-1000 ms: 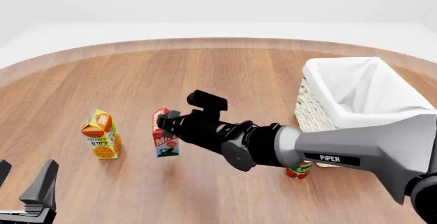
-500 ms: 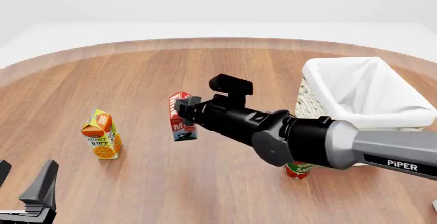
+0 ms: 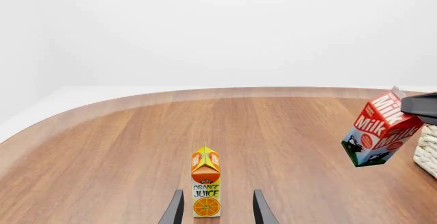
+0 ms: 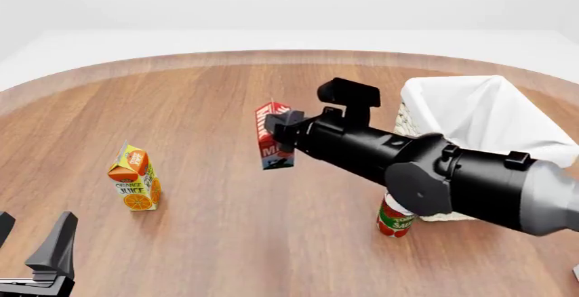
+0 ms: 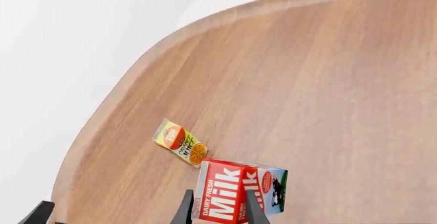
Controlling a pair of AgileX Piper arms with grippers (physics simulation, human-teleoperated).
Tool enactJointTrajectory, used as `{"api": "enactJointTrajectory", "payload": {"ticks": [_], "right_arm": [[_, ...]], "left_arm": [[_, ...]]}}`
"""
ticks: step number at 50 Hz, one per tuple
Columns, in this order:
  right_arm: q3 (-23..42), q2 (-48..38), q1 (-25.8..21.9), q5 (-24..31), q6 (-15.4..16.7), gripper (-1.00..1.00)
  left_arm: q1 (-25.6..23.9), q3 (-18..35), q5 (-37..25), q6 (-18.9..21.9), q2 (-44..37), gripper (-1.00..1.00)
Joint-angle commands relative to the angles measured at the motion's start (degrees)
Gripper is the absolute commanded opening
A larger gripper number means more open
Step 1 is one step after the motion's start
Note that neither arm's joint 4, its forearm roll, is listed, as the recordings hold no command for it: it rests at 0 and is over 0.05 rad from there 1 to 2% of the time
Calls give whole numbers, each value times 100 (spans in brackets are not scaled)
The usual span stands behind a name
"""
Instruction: Pick the milk and place it in the basket.
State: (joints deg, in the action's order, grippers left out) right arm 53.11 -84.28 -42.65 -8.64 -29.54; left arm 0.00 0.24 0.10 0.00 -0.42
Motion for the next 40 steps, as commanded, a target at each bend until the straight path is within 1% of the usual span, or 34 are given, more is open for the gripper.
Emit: {"api": "enactJointTrajectory", "payload": {"ticks": [1, 16, 17, 20, 29, 40], "right_arm": [[40, 565, 153, 261, 130, -100], [59, 1133, 337, 689, 457, -100], [81, 1214, 379, 765, 536, -100], [91, 1330, 433, 841, 607, -100], [125, 1658, 550, 1017, 763, -100], [207, 2175, 826, 1375, 1046, -100]], "left_arm": [[0, 0, 0, 0, 0, 100], [0, 0, 0, 0, 0, 100], [0, 0, 0, 0, 0, 100], [0, 0, 0, 0, 0, 100], [0, 0, 0, 0, 0, 100], [0, 0, 0, 0, 0, 100]]}}
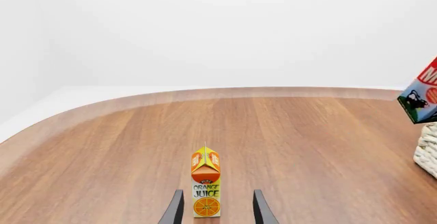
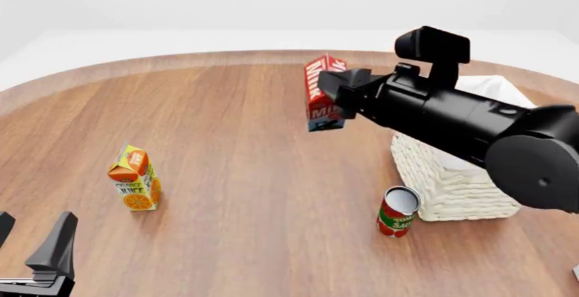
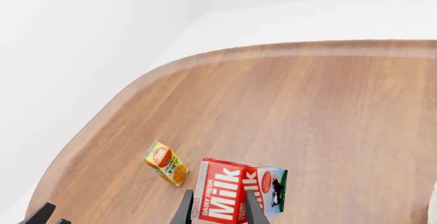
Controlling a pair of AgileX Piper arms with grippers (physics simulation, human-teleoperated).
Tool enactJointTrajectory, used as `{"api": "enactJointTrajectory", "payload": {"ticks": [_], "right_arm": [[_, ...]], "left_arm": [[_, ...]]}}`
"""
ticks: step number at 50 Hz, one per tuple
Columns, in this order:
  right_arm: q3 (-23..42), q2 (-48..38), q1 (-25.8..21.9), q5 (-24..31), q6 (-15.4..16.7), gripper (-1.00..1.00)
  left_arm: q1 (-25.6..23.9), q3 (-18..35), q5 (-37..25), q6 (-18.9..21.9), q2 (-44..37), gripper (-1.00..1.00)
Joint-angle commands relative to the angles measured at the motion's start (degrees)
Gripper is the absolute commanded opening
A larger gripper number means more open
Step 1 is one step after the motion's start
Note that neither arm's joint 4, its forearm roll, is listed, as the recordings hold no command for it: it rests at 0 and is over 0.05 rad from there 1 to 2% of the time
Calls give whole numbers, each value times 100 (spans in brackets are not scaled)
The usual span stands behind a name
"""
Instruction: Pick the milk and place it in the basket.
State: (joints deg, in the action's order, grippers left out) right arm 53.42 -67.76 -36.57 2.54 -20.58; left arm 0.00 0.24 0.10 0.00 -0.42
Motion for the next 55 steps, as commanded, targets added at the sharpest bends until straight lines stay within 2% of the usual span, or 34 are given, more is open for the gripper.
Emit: {"api": "enactJointTrajectory", "payload": {"ticks": [1, 34, 44, 55], "right_arm": [[181, 554, 246, 284, 187, -100], [405, 1513, 1098, 1120, 834, -100], [319, 1729, 1357, 1153, 918, -100], [118, 2009, 1688, 1157, 860, -100]], "left_arm": [[0, 0, 0, 0, 0, 100], [0, 0, 0, 0, 0, 100], [0, 0, 0, 0, 0, 100], [0, 0, 0, 0, 0, 100]]}}
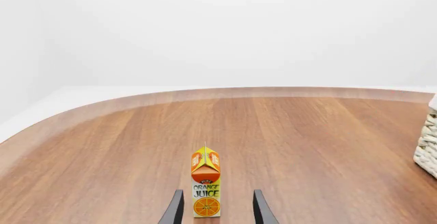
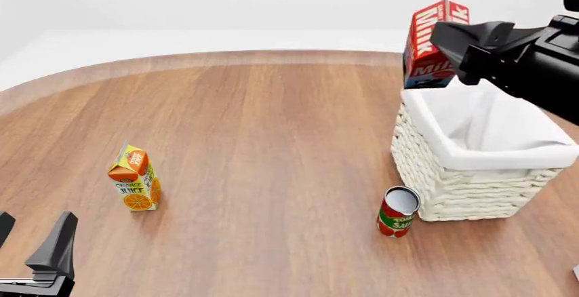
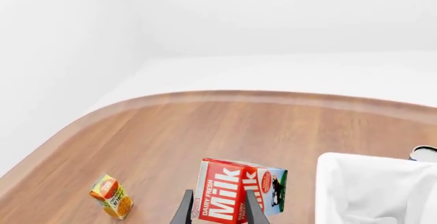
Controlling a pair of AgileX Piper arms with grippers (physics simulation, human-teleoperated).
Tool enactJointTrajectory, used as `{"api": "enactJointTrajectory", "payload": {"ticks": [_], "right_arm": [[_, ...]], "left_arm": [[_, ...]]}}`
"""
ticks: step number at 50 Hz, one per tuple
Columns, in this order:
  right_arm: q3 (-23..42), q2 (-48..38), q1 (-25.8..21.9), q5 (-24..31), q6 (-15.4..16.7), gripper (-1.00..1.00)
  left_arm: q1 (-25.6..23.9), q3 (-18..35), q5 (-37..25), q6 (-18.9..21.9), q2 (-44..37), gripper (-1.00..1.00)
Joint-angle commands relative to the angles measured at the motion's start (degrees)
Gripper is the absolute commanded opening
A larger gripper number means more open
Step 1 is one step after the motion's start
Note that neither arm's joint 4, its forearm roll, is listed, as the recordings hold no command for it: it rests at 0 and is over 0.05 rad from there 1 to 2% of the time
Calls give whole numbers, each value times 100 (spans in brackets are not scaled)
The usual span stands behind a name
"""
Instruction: Pick the milk and place it in the basket.
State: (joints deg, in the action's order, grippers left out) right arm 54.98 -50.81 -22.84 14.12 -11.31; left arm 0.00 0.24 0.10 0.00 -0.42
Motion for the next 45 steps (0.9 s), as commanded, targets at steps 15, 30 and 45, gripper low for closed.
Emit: {"api": "enactJointTrajectory", "payload": {"ticks": [15, 30, 45], "right_arm": [[-295, 475, 808, -128, -160, -100], [-322, 205, 1046, -304, -128, -100], [-277, 76, 1280, -349, -44, -100]], "left_arm": [[0, 0, 0, 0, 0, 100], [0, 0, 0, 0, 0, 100], [0, 0, 0, 0, 0, 100]]}}
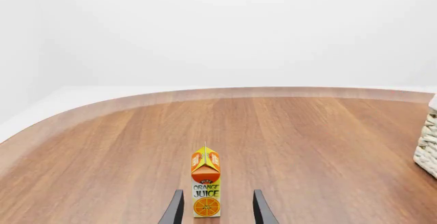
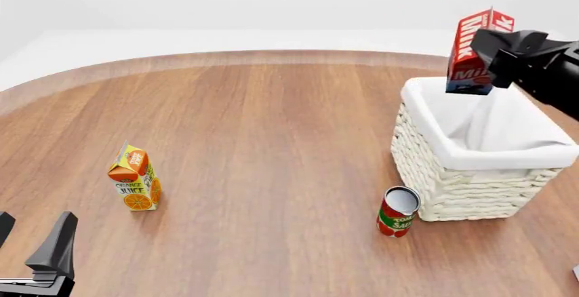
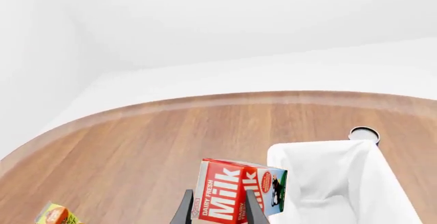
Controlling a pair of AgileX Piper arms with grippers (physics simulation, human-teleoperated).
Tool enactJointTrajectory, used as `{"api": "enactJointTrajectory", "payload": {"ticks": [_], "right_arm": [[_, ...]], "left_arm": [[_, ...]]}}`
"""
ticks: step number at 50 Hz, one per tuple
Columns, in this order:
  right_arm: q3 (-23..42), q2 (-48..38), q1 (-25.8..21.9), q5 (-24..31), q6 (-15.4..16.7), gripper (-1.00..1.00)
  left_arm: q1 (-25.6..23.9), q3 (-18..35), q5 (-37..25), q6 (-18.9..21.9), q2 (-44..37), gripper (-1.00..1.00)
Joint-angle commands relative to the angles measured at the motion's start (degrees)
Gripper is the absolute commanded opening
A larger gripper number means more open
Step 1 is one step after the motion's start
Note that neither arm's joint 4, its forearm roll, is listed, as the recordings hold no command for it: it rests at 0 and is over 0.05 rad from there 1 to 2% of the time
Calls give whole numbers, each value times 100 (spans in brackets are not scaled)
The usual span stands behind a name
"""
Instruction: Pick the milk and place it in the basket.
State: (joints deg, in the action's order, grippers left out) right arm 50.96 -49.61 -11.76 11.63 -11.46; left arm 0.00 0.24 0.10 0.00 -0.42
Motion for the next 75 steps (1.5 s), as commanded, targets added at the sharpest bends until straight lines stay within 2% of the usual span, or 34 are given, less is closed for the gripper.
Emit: {"api": "enactJointTrajectory", "payload": {"ticks": [1, 23, 43, 75], "right_arm": [[122, -58, 184, -109, -12, -100], [-10, -396, 416, -467, -70, -100], [-397, -606, 765, -903, -156, -100], [-798, -1104, 1049, -1513, -247, -100]], "left_arm": [[0, 0, 0, 0, 0, 100], [0, 0, 0, 0, 0, 100], [0, 0, 0, 0, 0, 100], [0, 0, 0, 0, 0, 100]]}}
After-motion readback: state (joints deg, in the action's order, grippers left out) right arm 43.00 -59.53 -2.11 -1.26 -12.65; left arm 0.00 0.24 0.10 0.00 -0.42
